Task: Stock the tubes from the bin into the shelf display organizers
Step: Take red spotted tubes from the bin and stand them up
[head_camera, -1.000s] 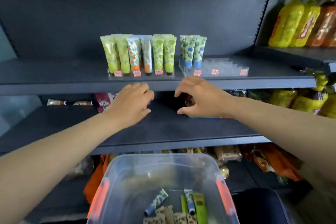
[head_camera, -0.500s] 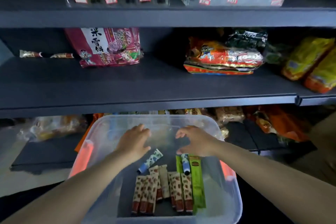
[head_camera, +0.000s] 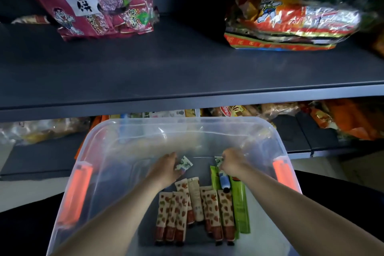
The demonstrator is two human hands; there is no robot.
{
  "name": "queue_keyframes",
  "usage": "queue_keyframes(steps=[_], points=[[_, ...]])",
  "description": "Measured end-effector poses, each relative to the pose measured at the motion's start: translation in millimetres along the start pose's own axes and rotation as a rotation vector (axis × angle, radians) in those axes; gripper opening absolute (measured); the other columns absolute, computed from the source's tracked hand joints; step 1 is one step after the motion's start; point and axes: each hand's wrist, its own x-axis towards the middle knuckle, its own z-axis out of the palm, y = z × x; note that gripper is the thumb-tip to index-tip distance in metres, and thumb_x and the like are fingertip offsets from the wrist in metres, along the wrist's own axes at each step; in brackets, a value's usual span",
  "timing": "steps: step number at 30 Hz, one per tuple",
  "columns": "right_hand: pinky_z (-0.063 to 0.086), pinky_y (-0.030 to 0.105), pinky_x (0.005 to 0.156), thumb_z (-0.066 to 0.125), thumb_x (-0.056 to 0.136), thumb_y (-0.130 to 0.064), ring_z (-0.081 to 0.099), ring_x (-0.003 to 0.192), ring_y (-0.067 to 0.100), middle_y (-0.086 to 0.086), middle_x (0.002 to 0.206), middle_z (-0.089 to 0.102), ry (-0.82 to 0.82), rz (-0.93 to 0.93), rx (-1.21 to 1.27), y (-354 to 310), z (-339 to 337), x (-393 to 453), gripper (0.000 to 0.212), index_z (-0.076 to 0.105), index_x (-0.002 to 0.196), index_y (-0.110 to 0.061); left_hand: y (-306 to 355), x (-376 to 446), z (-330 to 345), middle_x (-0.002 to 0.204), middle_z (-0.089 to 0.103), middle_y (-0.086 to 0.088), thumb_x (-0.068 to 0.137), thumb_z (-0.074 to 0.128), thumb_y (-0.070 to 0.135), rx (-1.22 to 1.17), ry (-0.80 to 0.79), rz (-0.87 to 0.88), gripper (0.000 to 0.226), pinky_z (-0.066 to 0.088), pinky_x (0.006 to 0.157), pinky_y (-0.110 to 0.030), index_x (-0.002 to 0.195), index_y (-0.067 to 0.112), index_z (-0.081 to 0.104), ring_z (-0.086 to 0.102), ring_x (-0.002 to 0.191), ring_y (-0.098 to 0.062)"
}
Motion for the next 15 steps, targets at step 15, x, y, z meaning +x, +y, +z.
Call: queue_keyframes(steps=[15], points=[[0.048, 0.030, 0.077, 0.066, 0.079, -0.006, 0.058, 0.105, 0.027, 0.011, 0.108, 0.058, -0.026, 0.077, 0.073, -1, 14, 6, 0.040, 0.051, 0.116, -0.007, -15, 4, 1, 0.084, 0.057, 0.000, 0.080, 0.072, 0.012, -0.292, -0.033, -0.187, 0.018, 0.038, 0.062, -0.017, 0.092, 0.012, 0.059, 0.051, 0.084, -0.014]])
